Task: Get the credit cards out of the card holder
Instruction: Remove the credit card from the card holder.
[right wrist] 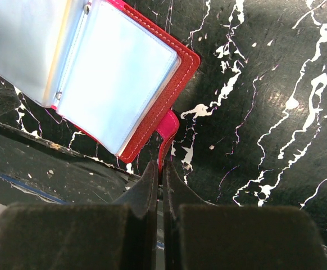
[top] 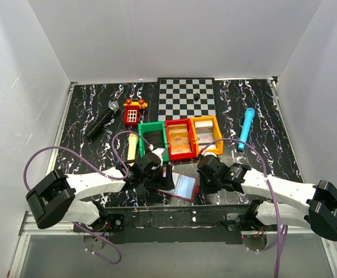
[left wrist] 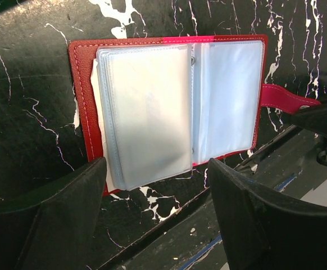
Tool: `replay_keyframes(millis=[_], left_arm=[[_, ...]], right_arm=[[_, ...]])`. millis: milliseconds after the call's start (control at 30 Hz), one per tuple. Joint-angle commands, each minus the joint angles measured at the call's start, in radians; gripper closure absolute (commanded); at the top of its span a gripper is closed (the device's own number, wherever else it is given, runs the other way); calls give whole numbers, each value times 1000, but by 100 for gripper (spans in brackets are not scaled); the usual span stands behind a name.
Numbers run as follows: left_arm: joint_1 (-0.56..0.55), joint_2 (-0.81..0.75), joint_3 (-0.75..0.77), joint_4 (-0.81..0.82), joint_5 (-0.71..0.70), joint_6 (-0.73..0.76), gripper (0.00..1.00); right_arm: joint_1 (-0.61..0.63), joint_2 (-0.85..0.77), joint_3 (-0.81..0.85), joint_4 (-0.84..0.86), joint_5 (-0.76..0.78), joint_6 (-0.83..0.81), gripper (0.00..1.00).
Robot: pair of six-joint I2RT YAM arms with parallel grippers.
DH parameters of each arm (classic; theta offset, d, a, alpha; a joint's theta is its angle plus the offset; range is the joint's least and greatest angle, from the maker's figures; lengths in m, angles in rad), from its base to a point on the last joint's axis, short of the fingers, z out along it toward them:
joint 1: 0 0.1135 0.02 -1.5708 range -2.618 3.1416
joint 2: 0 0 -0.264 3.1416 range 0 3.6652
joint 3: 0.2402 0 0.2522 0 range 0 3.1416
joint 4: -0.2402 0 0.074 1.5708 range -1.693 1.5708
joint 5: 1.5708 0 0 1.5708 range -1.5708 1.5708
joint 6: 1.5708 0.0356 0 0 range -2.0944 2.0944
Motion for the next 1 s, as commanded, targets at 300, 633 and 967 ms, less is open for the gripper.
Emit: replay_keyframes(millis=[300, 633, 967], left_arm=[[1, -181, 17, -108, -175, -19, 26], [-14, -80, 38, 5, -9, 30, 30], [-25, -20, 34, 53, 33, 38, 32]], right_arm=[[-3, 10, 9, 16, -10, -4, 99], [-3, 19, 13, 16, -10, -5, 99], [-3, 29, 16, 19, -14, -5, 99]])
